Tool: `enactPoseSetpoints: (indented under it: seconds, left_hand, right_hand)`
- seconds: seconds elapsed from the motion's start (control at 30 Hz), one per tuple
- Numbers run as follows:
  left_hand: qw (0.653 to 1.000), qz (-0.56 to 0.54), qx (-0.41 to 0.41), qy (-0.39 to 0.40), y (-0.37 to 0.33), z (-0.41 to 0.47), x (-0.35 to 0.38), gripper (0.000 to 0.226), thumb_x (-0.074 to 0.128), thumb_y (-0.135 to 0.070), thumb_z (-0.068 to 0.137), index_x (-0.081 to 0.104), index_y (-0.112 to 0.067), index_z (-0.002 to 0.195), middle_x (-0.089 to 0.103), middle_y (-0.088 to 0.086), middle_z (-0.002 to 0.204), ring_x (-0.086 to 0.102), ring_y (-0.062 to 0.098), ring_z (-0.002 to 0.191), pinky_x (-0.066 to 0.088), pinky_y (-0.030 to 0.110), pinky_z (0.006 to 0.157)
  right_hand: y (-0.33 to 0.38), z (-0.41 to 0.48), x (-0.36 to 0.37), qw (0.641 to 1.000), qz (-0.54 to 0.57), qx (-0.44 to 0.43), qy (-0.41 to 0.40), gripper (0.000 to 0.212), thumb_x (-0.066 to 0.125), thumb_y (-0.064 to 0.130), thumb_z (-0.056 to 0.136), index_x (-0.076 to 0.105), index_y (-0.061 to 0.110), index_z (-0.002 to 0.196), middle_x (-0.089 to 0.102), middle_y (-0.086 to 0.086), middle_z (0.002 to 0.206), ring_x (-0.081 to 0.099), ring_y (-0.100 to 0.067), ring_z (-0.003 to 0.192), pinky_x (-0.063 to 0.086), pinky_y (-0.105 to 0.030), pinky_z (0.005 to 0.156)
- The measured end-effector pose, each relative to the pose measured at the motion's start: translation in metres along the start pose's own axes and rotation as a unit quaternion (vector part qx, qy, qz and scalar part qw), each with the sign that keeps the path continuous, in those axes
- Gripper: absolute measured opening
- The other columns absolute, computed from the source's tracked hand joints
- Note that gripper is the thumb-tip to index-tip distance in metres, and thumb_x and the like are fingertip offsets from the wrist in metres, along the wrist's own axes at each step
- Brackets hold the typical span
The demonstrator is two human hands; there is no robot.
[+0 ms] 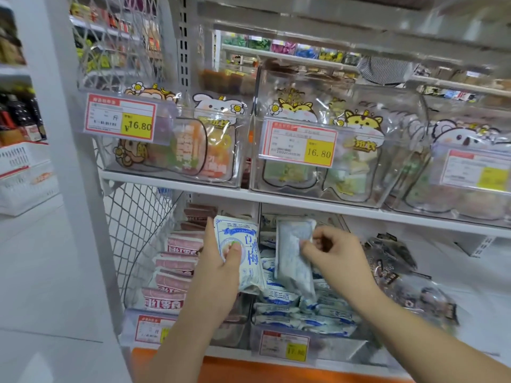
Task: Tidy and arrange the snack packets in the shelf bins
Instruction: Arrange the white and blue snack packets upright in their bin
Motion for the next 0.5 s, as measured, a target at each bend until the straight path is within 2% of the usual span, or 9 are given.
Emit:
enactPoseSetpoints:
  seconds: [0.1, 0.2, 0.3, 0.33, 0.37, 0.4, 0.43, 0.5]
  left_hand:
    - [1.000, -0.002, 0.005, 0.018, -0.005, -0.009, 0.008, 0.059, 0.036, -0.031, 0.100, 0.002, -0.047, 0.147, 0.039, -0.014, 0.144, 0.044, 0.010, 0.123, 0.034, 0.029, 0.097]
    - [0.999, 0.022, 0.029, 0.040, -0.010, -0.018, 0.016, 0.060, 0.033, -0.032, 0.101, -0.006, -0.046, 0.146, 0.028, -0.022, 0.141, 0.040, 0.004, 0.119, 0.029, 0.017, 0.084]
    - [0.998, 0.021, 0.029, 0.052, -0.013, -0.019, 0.015, 0.057, 0.032, -0.030, 0.102, -0.001, -0.046, 0.145, 0.022, -0.031, 0.127, 0.040, -0.014, 0.097, 0.028, -0.001, 0.068]
    - [0.998, 0.008, 0.024, 0.051, -0.013, -0.018, 0.014, 0.055, 0.032, -0.030, 0.102, 0.002, -0.047, 0.145, 0.026, -0.030, 0.127, 0.041, -0.018, 0.094, 0.027, -0.005, 0.068]
    - [0.999, -0.008, 0.017, 0.046, -0.013, -0.016, 0.013, 0.053, 0.031, -0.031, 0.102, 0.006, -0.049, 0.144, 0.029, -0.028, 0.132, 0.044, -0.016, 0.102, 0.029, -0.002, 0.077]
    - [0.999, -0.026, 0.008, 0.041, -0.011, -0.014, 0.012, 0.050, 0.030, -0.033, 0.102, 0.008, -0.051, 0.143, 0.028, -0.025, 0.142, 0.043, -0.006, 0.119, 0.029, 0.007, 0.089]
    - [0.998, -0.047, -0.004, 0.034, -0.011, -0.014, 0.011, 0.047, 0.028, -0.038, 0.101, 0.010, -0.055, 0.142, 0.022, -0.023, 0.149, 0.035, 0.003, 0.133, 0.027, 0.018, 0.100]
    - [0.996, -0.082, -0.020, 0.039, -0.015, -0.016, 0.010, 0.048, 0.027, -0.056, 0.093, 0.012, -0.060, 0.139, 0.018, -0.022, 0.153, 0.026, 0.009, 0.139, 0.023, 0.034, 0.112]
  right_hand:
    - [0.013, -0.012, 0.016, 0.990, 0.133, 0.050, 0.010, 0.018, 0.068, 0.007, 0.082, 0.060, 0.006, 0.065, 0.046, 0.006, 0.049, 0.039, -0.006, 0.047, 0.034, -0.017, 0.050]
    - [0.020, -0.019, 0.033, 0.967, 0.237, 0.093, 0.024, 0.017, 0.071, 0.014, 0.082, 0.062, 0.009, 0.068, 0.050, 0.009, 0.050, 0.042, -0.003, 0.047, 0.036, -0.013, 0.049]
    - [0.026, -0.020, 0.039, 0.952, 0.285, 0.102, 0.052, 0.018, 0.063, 0.014, 0.088, 0.068, 0.007, 0.072, 0.062, 0.003, 0.062, 0.053, -0.005, 0.052, 0.041, -0.012, 0.051]
    - [0.027, -0.019, 0.039, 0.951, 0.284, 0.104, 0.066, 0.019, 0.060, 0.013, 0.090, 0.072, 0.009, 0.076, 0.068, 0.005, 0.073, 0.060, -0.005, 0.058, 0.045, -0.013, 0.055]
    - [0.027, -0.018, 0.038, 0.953, 0.275, 0.101, 0.082, 0.019, 0.058, 0.011, 0.092, 0.074, 0.015, 0.082, 0.072, 0.006, 0.086, 0.065, -0.004, 0.065, 0.049, -0.016, 0.060]
    - [0.027, -0.018, 0.036, 0.958, 0.255, 0.092, 0.096, 0.023, 0.056, 0.007, 0.092, 0.074, 0.021, 0.091, 0.073, 0.007, 0.095, 0.064, -0.003, 0.064, 0.049, -0.017, 0.060]
    - [0.026, -0.018, 0.034, 0.965, 0.227, 0.078, 0.108, 0.029, 0.054, 0.004, 0.092, 0.071, 0.026, 0.101, 0.073, 0.008, 0.099, 0.057, -0.003, 0.054, 0.045, -0.015, 0.052]
    - [0.023, -0.019, 0.030, 0.975, 0.184, 0.057, 0.114, 0.037, 0.055, 0.002, 0.092, 0.064, 0.033, 0.109, 0.071, 0.010, 0.104, 0.043, -0.004, 0.045, 0.035, -0.014, 0.042]
Point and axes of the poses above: each hand's wrist, its own z-axis towards the middle knuckle, its own x-axis out of the palm, y = z × x, the point moved 1 cm from there along z, towards the middle knuckle
